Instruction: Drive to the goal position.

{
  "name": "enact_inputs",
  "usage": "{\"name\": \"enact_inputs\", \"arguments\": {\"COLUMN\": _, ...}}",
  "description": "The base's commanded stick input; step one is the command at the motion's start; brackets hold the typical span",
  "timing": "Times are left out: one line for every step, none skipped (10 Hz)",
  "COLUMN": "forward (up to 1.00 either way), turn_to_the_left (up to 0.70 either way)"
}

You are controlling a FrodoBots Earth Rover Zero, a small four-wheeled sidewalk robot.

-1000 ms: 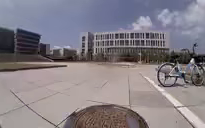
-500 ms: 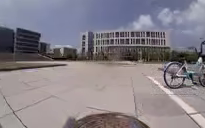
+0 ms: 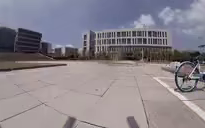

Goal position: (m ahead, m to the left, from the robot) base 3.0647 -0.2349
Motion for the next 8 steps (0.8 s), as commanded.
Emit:
{"name": "enact_inputs", "arguments": {"forward": 0.7, "turn_to_the_left": 0.0}}
{"name": "enact_inputs", "arguments": {"forward": 0.7, "turn_to_the_left": 0.0}}
{"name": "enact_inputs", "arguments": {"forward": 0.7, "turn_to_the_left": 0.0}}
{"name": "enact_inputs", "arguments": {"forward": 0.7, "turn_to_the_left": -0.03}}
{"name": "enact_inputs", "arguments": {"forward": 0.7, "turn_to_the_left": -0.08}}
{"name": "enact_inputs", "arguments": {"forward": 0.7, "turn_to_the_left": -0.13}}
{"name": "enact_inputs", "arguments": {"forward": 0.7, "turn_to_the_left": -0.19}}
{"name": "enact_inputs", "arguments": {"forward": 0.7, "turn_to_the_left": -0.24}}
